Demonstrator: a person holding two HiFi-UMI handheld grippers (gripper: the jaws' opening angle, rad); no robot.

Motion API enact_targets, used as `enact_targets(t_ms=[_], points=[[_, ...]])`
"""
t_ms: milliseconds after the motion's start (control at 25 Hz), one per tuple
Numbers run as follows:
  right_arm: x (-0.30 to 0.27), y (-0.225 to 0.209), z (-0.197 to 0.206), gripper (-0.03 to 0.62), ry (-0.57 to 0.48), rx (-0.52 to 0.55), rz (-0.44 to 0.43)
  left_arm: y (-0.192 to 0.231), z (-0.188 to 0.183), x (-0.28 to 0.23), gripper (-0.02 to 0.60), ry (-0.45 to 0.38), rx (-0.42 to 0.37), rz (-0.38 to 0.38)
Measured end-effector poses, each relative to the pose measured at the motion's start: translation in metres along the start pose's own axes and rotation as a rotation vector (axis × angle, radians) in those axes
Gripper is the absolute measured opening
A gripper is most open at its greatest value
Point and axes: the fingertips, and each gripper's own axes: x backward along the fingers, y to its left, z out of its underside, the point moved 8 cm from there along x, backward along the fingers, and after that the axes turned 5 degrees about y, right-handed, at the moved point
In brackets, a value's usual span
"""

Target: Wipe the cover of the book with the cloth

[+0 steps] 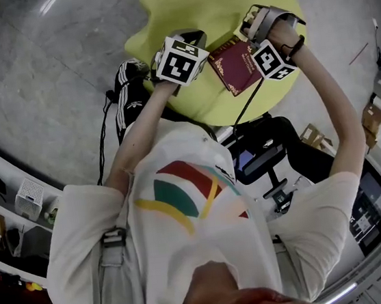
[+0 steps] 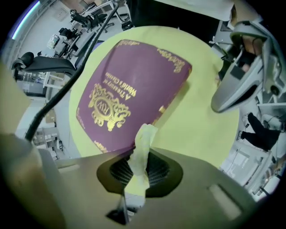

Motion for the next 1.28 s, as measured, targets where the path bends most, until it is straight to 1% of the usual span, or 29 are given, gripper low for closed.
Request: enact_targets(t_ms=[160,400,720,880,960,1040,1120,1280], points=[[-0.018,0.028,0.024,0.028,0.052,-0.006,-0.057,-0.003,0.002,-0.003,0.015,0.012,-0.002,-0.004],[-0.039,0.064,0.041,0.028,0.073,-0.033,-0.127,-0.005,0.002,-0.006,0.015,0.027,0.002,-0.019],[-0.051,0.09,0.051,0.028,0.089,-0.09,-0.165,-0.006,-0.004,-0.006,0.015,0.029,0.006,-0.03],[-0.051,0.096,0.054,0.028,0.103,-0.158,-0.155,-0.01,-0.009,-0.008,0.015,0.029,-0.009,-0.022],[-0.049,0.094,0.056,0.028,0.111,-0.223,-0.139,-0.013,-0.013,-0.008,0.015,0.027,-0.022,-0.018],[-0.045,0.09,0.059,0.028,0.105,-0.333,-0.113,-0.016,-0.019,-0.008,0.015,0.022,-0.038,-0.013],[-0.037,0.084,0.064,0.028,0.09,-0.497,-0.073,-0.021,-0.026,-0.006,0.015,0.013,-0.061,-0.005],[-0.007,0.078,0.087,0.028,0.058,-0.891,0.034,-0.035,-0.048,0.008,0.015,-0.019,-0.115,0.007]])
